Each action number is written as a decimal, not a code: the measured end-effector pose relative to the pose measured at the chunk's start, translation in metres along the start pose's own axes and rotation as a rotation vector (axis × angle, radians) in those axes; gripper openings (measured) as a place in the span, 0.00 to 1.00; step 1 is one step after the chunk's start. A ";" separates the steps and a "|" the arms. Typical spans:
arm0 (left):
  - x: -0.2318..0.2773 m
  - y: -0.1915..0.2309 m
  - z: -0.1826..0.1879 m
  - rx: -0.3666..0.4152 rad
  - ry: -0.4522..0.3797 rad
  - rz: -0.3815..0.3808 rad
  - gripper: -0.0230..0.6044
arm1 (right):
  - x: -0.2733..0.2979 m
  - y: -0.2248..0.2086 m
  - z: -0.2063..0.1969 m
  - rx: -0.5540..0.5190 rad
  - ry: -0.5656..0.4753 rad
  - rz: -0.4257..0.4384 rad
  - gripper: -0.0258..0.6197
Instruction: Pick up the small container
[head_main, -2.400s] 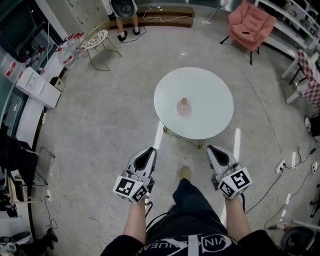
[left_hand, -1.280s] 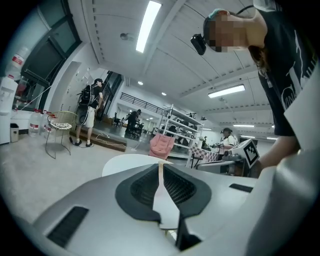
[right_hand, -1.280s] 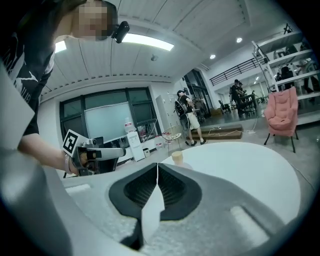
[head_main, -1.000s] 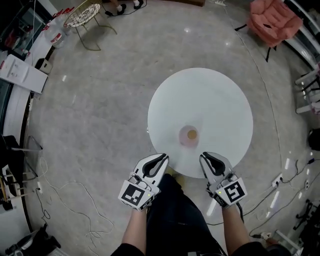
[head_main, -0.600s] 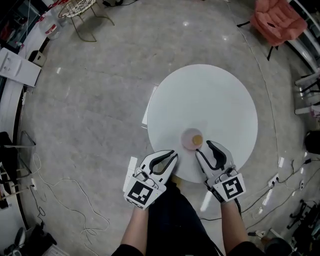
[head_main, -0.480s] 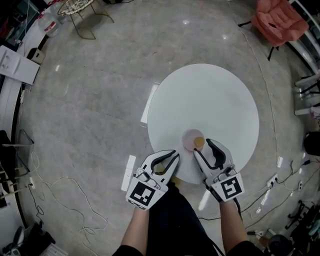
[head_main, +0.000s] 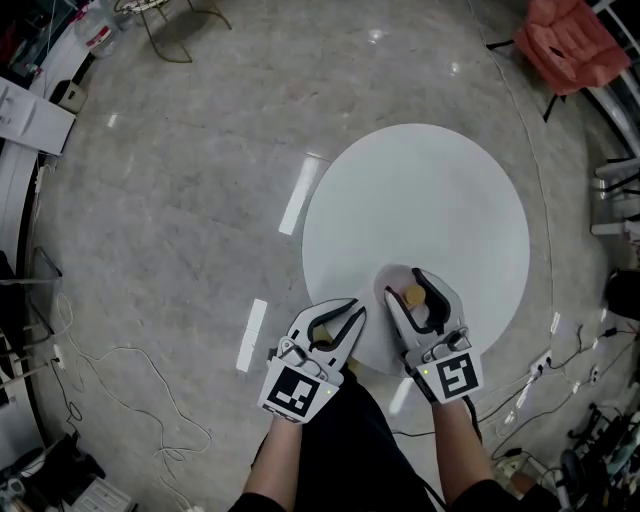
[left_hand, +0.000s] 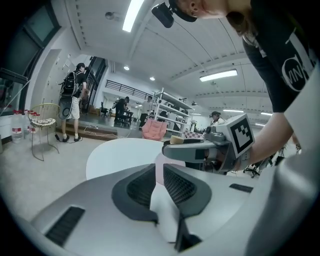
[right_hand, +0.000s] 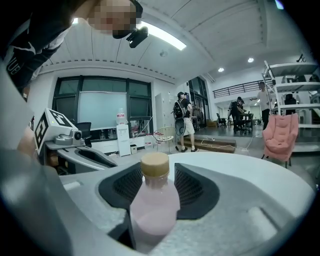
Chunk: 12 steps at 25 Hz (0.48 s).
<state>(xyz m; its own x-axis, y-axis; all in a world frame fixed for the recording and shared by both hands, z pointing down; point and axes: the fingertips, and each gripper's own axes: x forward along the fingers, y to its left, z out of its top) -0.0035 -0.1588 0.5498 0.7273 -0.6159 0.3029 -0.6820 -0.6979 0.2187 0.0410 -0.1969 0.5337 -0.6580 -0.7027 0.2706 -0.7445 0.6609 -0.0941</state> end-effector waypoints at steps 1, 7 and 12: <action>0.000 0.002 0.000 -0.002 -0.003 0.002 0.09 | 0.001 0.000 0.000 0.002 -0.006 -0.003 0.33; -0.001 0.015 0.004 -0.014 -0.023 0.023 0.09 | 0.003 0.001 0.002 -0.016 -0.018 -0.028 0.33; 0.000 0.015 0.000 -0.037 -0.020 0.026 0.09 | 0.001 -0.001 0.003 -0.016 -0.021 -0.054 0.29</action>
<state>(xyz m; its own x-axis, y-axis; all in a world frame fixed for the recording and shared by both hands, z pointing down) -0.0138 -0.1692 0.5533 0.7102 -0.6412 0.2908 -0.7031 -0.6676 0.2449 0.0403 -0.1994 0.5308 -0.6189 -0.7430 0.2548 -0.7775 0.6255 -0.0644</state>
